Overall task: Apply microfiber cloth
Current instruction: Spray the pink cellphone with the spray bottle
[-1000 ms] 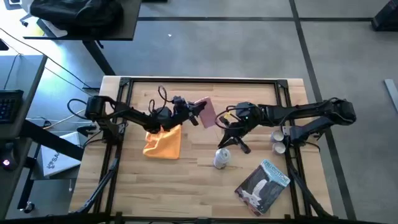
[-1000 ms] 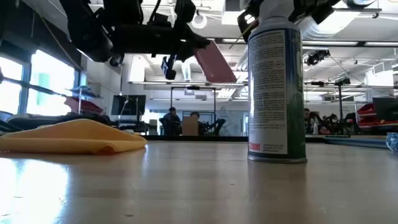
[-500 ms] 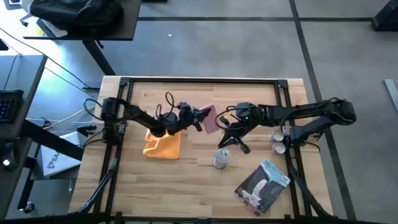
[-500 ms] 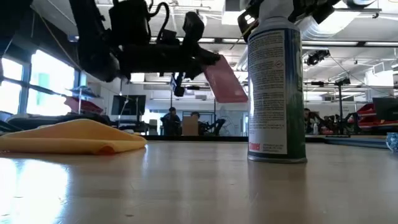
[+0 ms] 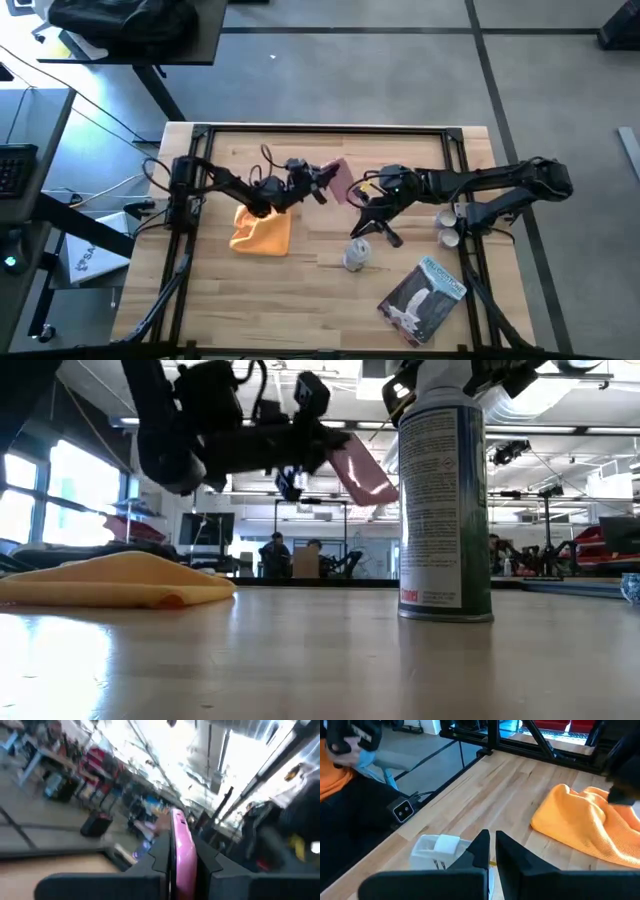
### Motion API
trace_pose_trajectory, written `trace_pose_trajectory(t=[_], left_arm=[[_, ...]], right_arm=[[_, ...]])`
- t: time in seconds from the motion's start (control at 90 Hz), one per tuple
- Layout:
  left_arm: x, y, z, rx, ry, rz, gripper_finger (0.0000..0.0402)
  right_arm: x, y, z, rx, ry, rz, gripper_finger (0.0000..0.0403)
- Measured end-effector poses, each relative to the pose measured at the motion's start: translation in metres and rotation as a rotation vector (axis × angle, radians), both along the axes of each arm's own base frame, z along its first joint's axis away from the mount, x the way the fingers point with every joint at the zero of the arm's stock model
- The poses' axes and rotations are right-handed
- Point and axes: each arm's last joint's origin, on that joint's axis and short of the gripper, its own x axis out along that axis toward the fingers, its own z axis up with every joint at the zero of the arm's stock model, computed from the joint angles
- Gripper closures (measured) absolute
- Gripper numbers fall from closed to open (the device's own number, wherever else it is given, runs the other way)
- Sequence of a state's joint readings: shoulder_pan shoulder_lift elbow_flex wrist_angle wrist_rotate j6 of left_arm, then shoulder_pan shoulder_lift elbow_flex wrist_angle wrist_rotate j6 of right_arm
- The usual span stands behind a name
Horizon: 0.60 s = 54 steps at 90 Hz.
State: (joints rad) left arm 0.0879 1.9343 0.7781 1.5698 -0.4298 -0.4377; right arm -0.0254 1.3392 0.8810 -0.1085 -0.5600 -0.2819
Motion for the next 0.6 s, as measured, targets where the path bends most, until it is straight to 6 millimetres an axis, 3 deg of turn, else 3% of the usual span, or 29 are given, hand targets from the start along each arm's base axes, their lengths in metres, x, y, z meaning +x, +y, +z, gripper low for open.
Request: trace_pose_trajectory(t=[0.156,0.256,0.6], left_arm=[[-0.012,-0.001,0.025,0.087,-0.028,-0.007,0.0387],[-0.019,-0.005,0.030,0.100,0.017,-0.042,0.0387],[-0.044,-0.034,0.004,0.054,0.199,-0.073,0.0387]], right_arm=[[0.000,0.000,0.000,0.005,0.003,-0.003,0.0403],[0.000,0.000,0.000,0.007,0.006,-0.004,0.0403],[0.000,0.000,0.000,0.003,0.005,-0.002,0.0403]])
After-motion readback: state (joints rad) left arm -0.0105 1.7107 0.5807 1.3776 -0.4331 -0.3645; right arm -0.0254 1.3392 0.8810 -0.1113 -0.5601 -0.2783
